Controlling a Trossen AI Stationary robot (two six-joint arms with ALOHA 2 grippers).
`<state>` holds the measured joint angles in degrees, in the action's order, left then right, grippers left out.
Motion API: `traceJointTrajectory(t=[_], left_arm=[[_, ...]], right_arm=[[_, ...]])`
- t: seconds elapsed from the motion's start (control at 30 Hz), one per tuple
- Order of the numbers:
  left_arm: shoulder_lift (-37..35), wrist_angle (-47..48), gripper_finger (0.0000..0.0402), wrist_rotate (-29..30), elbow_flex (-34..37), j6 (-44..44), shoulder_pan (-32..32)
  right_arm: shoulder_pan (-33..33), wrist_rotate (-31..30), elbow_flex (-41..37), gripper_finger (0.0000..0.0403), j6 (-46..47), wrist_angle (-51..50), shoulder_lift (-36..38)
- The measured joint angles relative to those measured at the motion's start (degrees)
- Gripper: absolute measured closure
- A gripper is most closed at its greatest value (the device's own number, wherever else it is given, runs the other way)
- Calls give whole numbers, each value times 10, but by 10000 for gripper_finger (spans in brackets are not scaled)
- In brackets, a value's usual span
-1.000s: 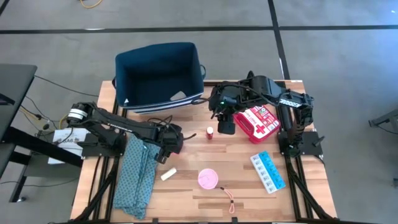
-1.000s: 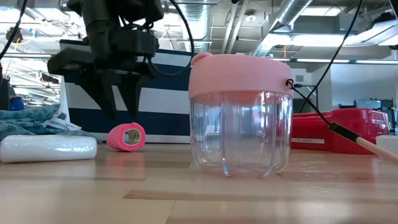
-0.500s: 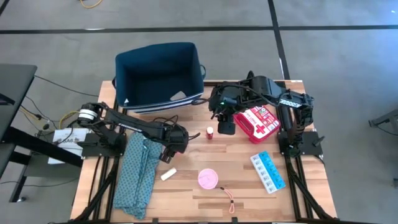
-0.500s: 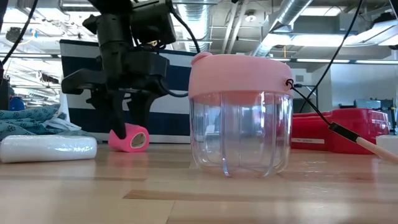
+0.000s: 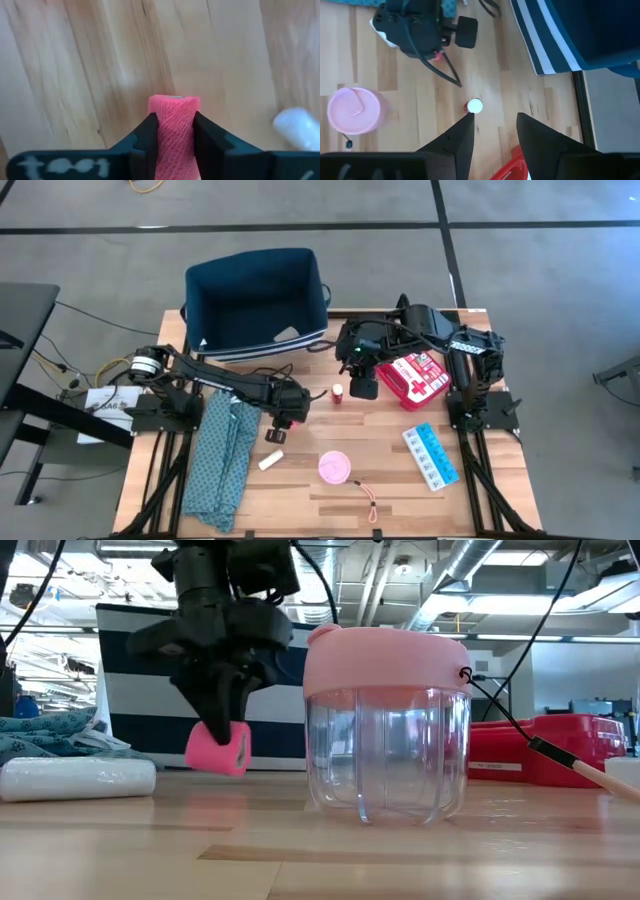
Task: Pick & place medical supplies in basket/bin
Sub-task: Put the pink rolled bandage into theblue bin
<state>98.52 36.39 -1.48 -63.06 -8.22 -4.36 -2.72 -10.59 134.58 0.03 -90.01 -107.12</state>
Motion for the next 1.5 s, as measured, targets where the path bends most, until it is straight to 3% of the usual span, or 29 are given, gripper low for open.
traceJointTrajectory(t=[0.2,0.3,0.43,0.63,0.73,0.8,0.9,1.13,1.3,1.5], left_arm=[[0,23,325,11,-44,43,-26],[0,64,325,64,-101,32,-44],[-1,134,325,214,-199,2,-71],[-3,252,321,535,-348,-36,-86],[-3,282,320,628,-403,-40,-58],[-3,291,320,632,-428,-23,-26],[-3,306,320,592,-445,17,45],[2,293,319,371,-398,71,259],[2,257,298,245,-327,88,351],[2,252,230,245,-277,83,395]], right_arm=[[-19,0,0,264,0,0,11],[-27,0,0,267,0,0,19],[-32,-1,0,270,16,0,39],[-35,-2,0,270,58,0,65],[-37,-2,0,271,60,0,76],[-37,-2,0,271,61,0,77],[-37,-2,0,271,61,0,77],[-37,-2,-6,273,73,0,68],[-37,-2,-9,273,83,0,66],[-36,-2,-10,273,55,0,65]])
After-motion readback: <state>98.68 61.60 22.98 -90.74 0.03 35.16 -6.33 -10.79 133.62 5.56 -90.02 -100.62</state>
